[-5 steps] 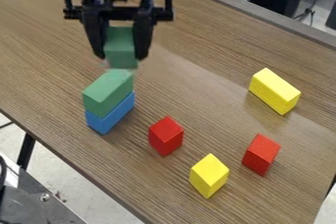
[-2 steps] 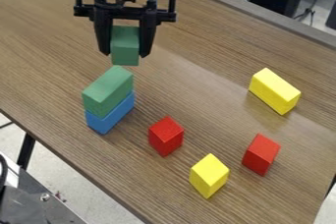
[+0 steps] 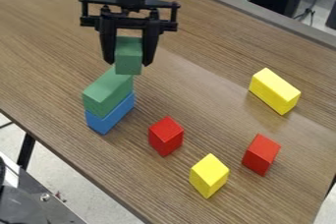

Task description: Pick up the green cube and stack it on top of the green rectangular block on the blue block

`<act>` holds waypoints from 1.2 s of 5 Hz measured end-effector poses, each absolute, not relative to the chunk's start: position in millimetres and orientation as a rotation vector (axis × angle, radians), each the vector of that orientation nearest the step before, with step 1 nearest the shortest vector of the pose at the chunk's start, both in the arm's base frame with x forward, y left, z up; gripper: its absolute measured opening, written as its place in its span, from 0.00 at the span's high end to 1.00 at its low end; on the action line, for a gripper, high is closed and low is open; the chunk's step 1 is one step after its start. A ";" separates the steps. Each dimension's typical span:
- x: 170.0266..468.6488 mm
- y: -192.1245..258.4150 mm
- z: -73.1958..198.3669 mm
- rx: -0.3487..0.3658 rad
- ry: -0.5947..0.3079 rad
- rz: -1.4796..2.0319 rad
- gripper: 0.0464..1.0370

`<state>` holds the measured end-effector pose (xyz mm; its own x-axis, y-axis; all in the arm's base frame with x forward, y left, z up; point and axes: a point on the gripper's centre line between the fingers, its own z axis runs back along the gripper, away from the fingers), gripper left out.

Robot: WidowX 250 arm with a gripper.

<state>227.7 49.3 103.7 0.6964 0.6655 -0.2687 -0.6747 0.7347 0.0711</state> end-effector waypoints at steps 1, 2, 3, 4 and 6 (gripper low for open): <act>224.8 57.3 100.1 -0.071 0.314 0.782 0.45; 222.1 64.5 96.8 -0.102 0.336 0.817 0.45; 219.6 66.3 95.5 -0.100 0.345 0.824 0.45; 209.7 62.1 89.3 -0.084 0.381 0.825 0.45; 208.9 60.5 92.2 -0.073 0.357 0.814 0.45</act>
<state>208.9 60.5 92.2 0.6303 0.6983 -0.3394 -0.7226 0.6874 0.0724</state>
